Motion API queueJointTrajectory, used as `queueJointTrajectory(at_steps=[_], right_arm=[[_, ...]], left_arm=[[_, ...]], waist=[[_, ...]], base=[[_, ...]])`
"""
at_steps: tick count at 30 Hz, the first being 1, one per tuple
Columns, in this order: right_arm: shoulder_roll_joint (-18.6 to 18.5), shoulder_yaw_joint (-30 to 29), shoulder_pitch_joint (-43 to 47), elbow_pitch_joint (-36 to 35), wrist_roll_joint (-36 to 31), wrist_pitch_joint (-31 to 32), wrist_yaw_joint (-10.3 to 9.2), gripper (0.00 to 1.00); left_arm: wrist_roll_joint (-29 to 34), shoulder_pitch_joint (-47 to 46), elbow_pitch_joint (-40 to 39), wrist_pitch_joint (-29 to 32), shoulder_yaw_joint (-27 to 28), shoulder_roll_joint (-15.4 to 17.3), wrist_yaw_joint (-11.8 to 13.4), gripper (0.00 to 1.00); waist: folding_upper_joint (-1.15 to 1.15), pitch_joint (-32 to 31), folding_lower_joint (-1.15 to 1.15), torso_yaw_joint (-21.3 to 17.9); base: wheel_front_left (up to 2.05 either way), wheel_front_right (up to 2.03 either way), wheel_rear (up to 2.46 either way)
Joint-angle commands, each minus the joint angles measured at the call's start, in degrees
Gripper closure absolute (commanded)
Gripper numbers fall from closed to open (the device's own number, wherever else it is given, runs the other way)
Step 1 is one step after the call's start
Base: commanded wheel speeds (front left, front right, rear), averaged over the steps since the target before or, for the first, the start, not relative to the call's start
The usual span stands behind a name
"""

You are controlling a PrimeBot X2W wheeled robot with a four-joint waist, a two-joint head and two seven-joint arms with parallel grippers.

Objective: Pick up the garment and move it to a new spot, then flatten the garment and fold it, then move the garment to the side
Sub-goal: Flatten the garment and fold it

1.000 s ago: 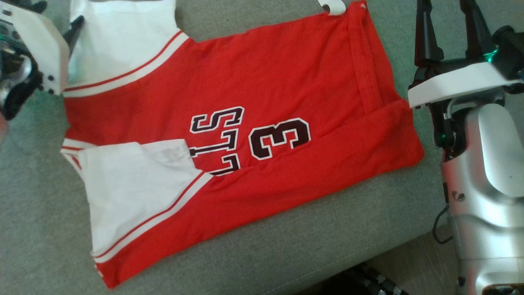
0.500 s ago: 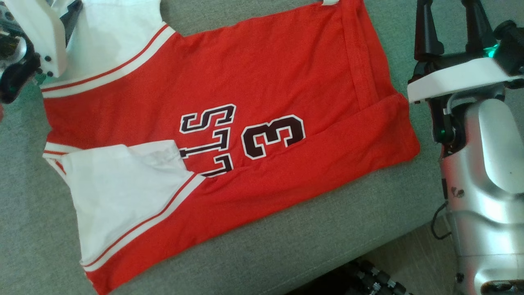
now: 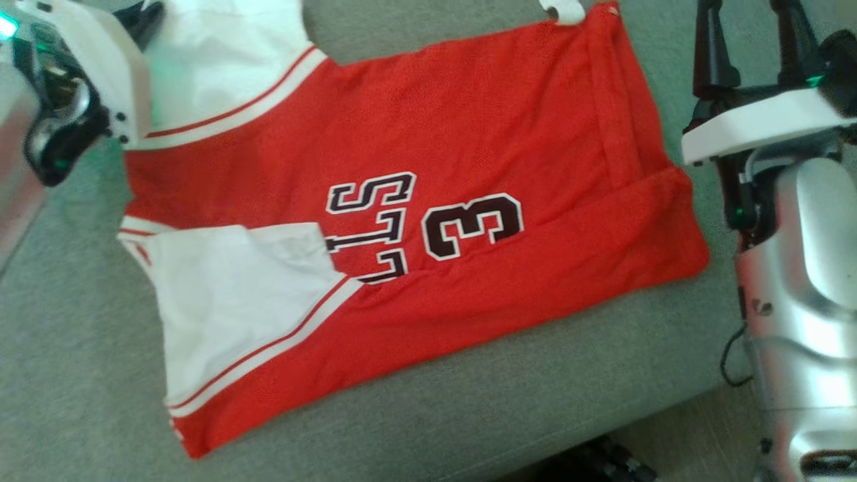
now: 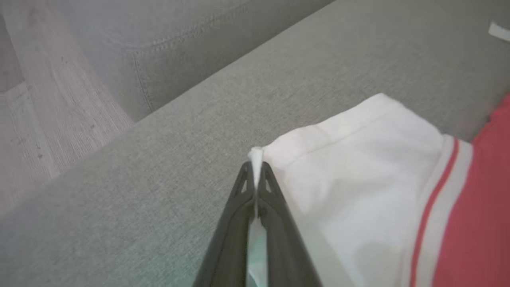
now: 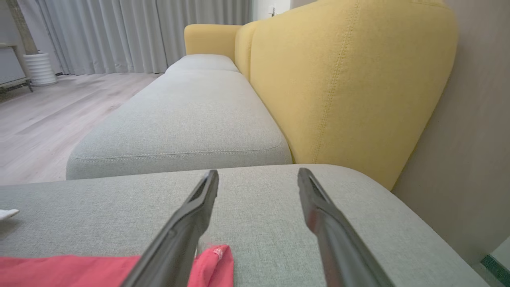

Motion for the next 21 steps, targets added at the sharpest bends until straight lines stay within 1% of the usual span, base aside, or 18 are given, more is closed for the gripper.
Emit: queueJointTrajectory(at_steps=[1, 5, 9, 15, 21], right_arm=[[-1.25, 0.92, -2.15, -1.33, -0.24, 0.51, 0.39, 0.0], [-4.13, 2.04, -3.27, 1.49, -0.26, 2.13, 0.39, 0.0], [-7.78, 4.54, -4.27, 6.57, -0.36, 4.76, 0.39, 0.0], [-12.56, 7.81, -6.89, 16.95, 1.12, 10.15, 0.39, 0.0], [-14.9, 10.23, -10.39, 25.31, 3.02, 12.74, 0.39, 0.0]], left_arm=[[0.35, -2.26, -1.22, -2.21, 1.74, 0.91, 0.1, 1.0], [1.76, -2.43, -2.76, -7.15, 0.2, -0.11, 0.1, 1.0], [2.77, -1.93, -4.7, -10.5, -0.77, -1.13, 0.1, 1.0], [4.61, -0.85, -8.7, -12.82, -1.79, -1.97, 0.1, 1.0], [5.98, 0.09, -11.94, -13.06, -2.31, -2.85, 0.1, 1.0]], waist=[[0.0, -1.6, 0.0, 2.0], [0.0, -3.4, 0.0, 5.24], [0.0, -4.84, 0.0, 8.6], [0.0, -5.22, 0.0, 12.48], [0.0, -4.63, 0.0, 14.68]], base=[[0.0, 0.0, 0.0], [0.0, 0.0, 0.0], [0.0, 0.0, 0.0], [0.0, 0.0, 0.0], [0.0, 0.0, 0.0]])
